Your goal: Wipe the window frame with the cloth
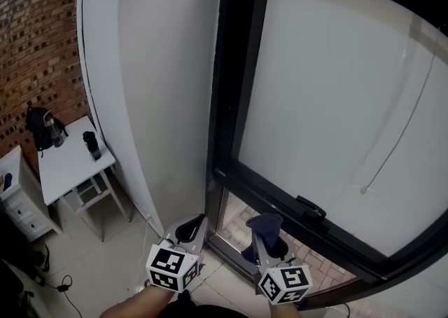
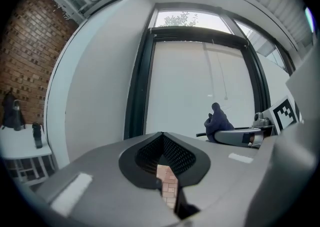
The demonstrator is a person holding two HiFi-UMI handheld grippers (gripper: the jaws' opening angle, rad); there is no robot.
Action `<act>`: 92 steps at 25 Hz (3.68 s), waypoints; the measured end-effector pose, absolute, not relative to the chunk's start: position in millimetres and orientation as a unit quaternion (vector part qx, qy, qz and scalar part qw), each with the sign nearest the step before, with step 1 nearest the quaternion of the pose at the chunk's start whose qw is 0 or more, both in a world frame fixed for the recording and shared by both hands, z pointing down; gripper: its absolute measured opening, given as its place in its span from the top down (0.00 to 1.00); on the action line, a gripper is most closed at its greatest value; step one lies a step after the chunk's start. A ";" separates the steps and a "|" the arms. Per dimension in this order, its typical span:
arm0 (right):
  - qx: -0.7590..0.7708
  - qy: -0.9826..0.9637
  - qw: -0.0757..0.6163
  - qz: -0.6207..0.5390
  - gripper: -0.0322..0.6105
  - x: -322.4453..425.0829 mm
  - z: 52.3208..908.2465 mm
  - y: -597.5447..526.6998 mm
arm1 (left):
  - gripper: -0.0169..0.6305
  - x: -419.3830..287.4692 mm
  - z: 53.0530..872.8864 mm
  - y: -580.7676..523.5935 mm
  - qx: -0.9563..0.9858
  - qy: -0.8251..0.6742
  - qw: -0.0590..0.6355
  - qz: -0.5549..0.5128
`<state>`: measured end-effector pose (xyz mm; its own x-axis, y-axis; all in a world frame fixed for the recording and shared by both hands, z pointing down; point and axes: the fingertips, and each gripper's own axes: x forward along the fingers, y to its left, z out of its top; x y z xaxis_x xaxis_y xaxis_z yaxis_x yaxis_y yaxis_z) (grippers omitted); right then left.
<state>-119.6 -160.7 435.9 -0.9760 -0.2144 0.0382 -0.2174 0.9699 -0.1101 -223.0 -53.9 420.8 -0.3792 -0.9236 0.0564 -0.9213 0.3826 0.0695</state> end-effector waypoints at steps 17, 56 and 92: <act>0.129 -0.991 -0.008 0.025 0.75 -262.1 357.3 -183.9 | 0.98 -334.3 347.2 -108.6 0.613 -0.790 -0.003 -0.028; 0.068 -0.985 -0.081 -0.139 0.75 -355.0 -16.3 -226.2 | 0.98 -383.7 27.6 -184.8 0.577 -0.800 -0.118 -0.115; 0.131 -0.964 -0.162 -0.167 0.75 -375.3 -177.4 -226.1 | 0.98 -388.3 -89.6 -173.9 0.570 -0.787 -0.210 -0.109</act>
<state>-375.3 -226.1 -177.4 -0.9132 -0.1980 -0.3563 -0.3064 0.9100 0.2795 -388.3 -173.9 -89.6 -0.2611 -0.8518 -0.4542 -0.9431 0.3254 -0.0681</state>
